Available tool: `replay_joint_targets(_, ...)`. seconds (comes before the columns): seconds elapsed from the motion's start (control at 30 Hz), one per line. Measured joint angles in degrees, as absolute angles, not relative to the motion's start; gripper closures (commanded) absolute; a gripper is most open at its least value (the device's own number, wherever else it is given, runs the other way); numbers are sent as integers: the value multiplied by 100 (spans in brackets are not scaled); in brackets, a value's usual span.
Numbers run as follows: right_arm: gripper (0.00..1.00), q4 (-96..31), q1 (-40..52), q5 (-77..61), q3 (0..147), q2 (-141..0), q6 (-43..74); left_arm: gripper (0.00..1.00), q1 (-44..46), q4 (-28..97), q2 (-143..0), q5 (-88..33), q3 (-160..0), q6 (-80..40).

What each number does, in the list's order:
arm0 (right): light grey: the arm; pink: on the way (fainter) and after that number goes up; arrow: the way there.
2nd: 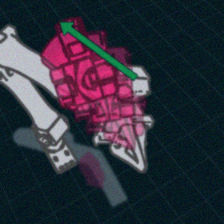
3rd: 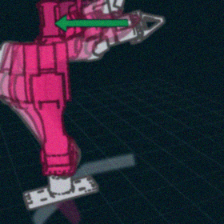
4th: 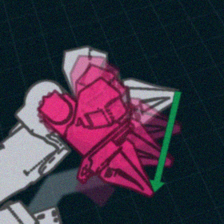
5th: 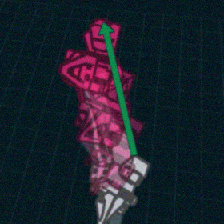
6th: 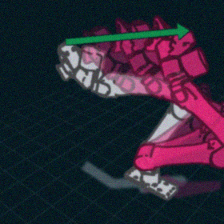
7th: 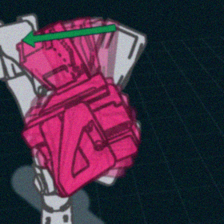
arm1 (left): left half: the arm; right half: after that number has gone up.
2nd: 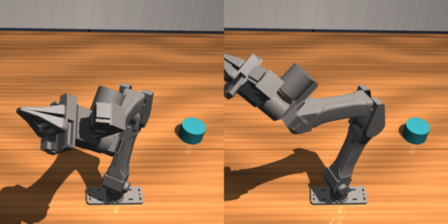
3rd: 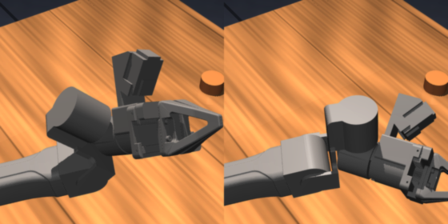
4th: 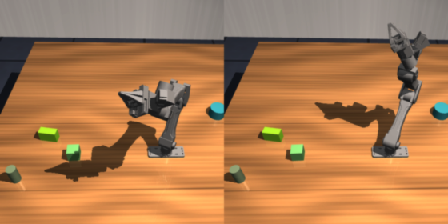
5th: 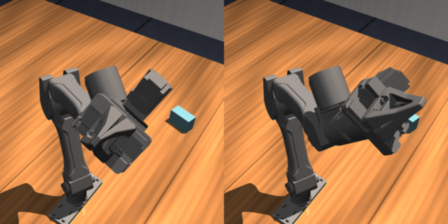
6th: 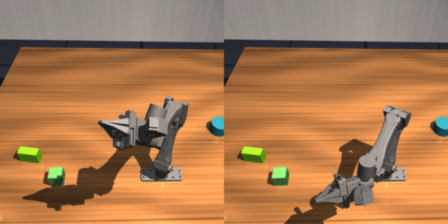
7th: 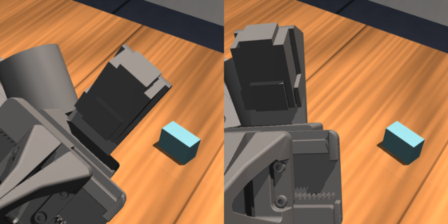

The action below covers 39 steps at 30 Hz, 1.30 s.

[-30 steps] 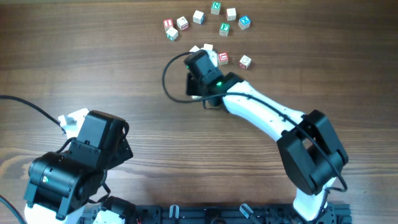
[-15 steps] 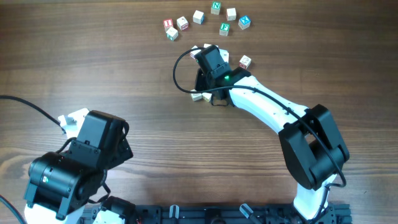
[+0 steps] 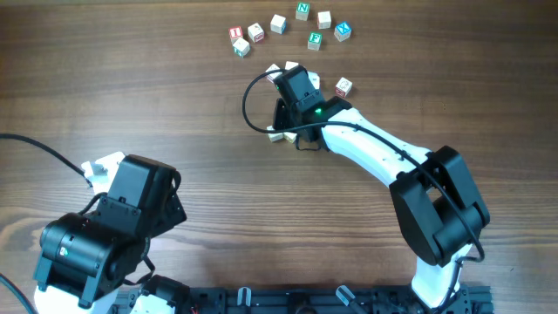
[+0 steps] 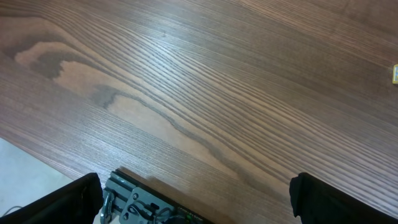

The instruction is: Form a circle

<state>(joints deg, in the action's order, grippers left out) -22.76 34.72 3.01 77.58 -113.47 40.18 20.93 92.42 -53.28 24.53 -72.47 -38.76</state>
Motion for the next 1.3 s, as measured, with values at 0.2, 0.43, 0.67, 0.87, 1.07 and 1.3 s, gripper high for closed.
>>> replay_joint_targets(0.2,95,-2265,3472,281,7712,-11349,3955,0,2093,9242,-5328,2453,-7247,-3876)
replay_joint_targets(0.43,95,-2268,3472,226,7655,-11349,3872,0,2093,9242,-5328,2453,-7247,-3876)
replay_joint_targets(0.67,96,-2209,3472,152,7629,-11349,3767,0,2093,9242,-5328,2456,-7247,-3876)
replay_joint_targets(0.87,96,-2021,3487,86,7496,-11349,3736,0,2093,9242,-5328,2453,-7247,-3876)
replay_joint_targets(1.07,95,-2005,3494,43,7496,-11349,3717,0,2093,9242,-5328,2453,-7247,-3876)
replay_joint_targets(1.3,96,-1942,3494,40,7411,-11349,3717,0,2093,9242,-5328,2453,-7247,-3876)
